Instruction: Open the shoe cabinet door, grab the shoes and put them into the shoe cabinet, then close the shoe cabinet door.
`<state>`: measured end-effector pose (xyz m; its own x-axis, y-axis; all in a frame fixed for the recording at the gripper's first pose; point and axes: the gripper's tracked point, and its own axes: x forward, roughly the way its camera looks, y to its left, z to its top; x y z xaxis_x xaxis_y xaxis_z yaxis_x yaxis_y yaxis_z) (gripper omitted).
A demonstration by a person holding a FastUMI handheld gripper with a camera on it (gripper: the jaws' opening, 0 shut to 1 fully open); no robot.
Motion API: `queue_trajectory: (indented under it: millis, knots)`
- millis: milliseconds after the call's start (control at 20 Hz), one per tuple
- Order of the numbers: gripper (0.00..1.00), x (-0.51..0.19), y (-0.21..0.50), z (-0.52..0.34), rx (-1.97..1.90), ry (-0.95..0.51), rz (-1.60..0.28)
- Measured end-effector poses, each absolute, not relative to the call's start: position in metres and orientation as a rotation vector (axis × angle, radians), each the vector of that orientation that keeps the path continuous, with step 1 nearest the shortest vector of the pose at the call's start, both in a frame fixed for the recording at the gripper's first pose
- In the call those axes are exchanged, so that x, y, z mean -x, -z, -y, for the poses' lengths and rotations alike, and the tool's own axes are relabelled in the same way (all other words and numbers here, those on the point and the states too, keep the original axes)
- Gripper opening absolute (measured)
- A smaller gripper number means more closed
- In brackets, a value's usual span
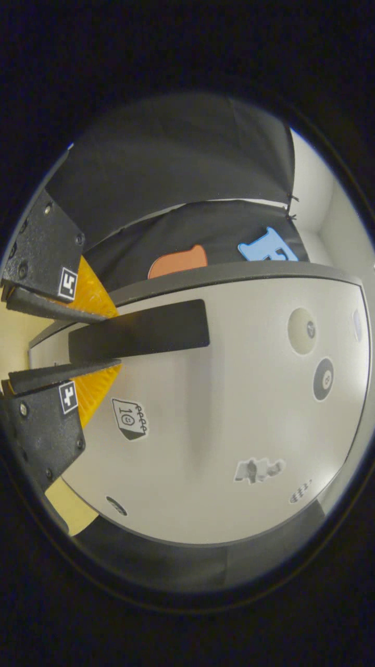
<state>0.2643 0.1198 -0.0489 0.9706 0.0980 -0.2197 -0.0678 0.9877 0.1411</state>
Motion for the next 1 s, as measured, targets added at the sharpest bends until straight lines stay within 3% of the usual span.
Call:
queue_trajectory:
  millis: [400,600,1000]
  knots:
    - [0.27,-0.261,0.051,-0.117,-0.083,-0.045,-0.195]
    - [0.27,-0.256,0.053,-0.114,-0.045,-0.049,-0.199]
    - [0.27,-0.243,0.055,-0.107,-0.033,-0.211,-0.222]
